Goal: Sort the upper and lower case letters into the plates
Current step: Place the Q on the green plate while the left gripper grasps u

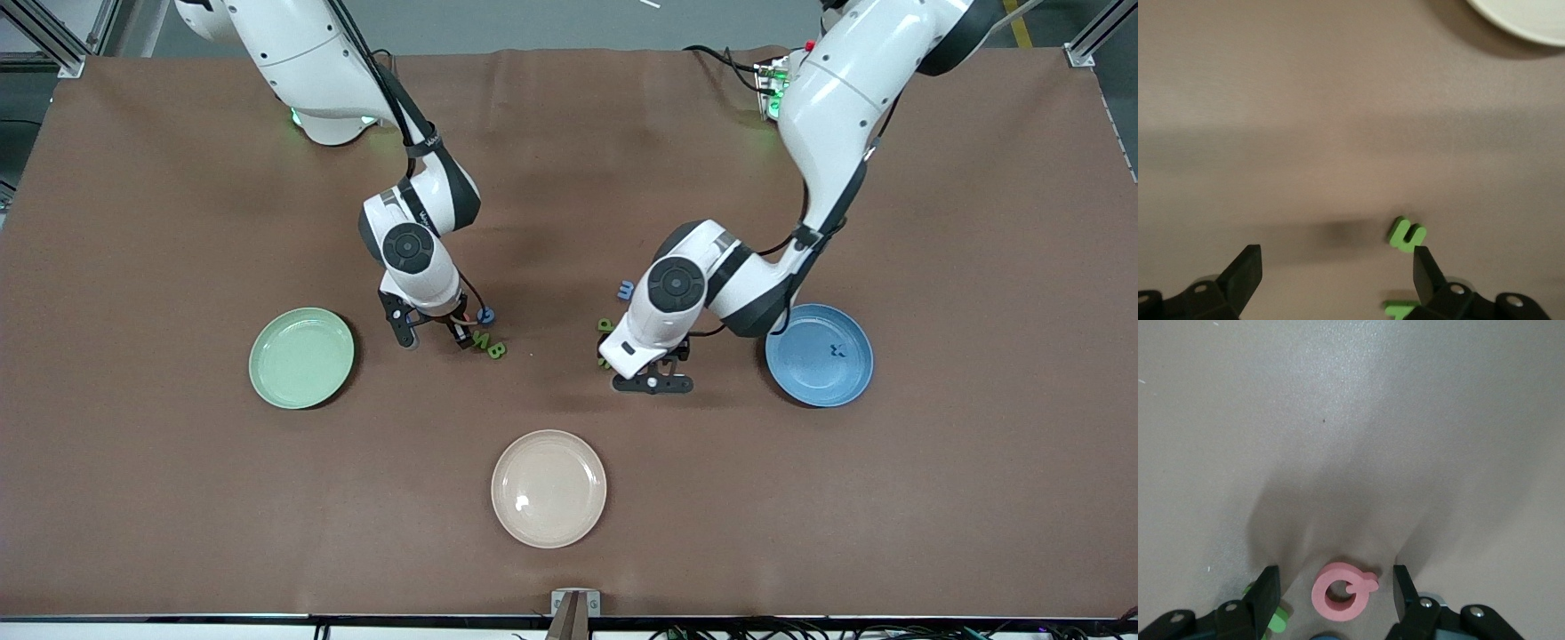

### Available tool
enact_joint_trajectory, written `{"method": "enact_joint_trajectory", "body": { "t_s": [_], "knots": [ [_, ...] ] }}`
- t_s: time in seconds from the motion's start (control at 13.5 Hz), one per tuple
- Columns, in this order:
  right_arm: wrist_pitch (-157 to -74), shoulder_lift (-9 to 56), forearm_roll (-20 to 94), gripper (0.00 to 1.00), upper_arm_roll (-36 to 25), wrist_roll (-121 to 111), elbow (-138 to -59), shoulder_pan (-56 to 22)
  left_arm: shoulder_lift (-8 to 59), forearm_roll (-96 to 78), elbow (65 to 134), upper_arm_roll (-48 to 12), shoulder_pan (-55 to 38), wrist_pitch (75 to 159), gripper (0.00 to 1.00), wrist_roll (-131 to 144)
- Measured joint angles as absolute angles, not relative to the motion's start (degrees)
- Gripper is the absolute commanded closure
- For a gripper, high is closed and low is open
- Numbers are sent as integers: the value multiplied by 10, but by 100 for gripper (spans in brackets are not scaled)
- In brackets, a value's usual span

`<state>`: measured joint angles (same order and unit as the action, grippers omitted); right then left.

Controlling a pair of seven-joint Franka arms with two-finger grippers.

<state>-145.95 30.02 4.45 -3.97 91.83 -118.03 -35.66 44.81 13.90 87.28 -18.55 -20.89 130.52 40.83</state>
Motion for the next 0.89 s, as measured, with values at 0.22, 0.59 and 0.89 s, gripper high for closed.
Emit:
{"method": "enact_joint_trajectory", "body": {
  "t_s": [0.22,0.59,0.89],
  "knots": [
    [-1461,300,44,68,-40,919,-1179,-357,479,139,843,-175,-229,1305,0,409],
    [-1464,300,45,100,-40,919,-1174,-357,498,139,826,-175,-243,1307,4,409],
    [-1449,299,44,100,-44,896,-1167,-350,505,139,825,-158,-262,1315,27,409]
  ]
}}
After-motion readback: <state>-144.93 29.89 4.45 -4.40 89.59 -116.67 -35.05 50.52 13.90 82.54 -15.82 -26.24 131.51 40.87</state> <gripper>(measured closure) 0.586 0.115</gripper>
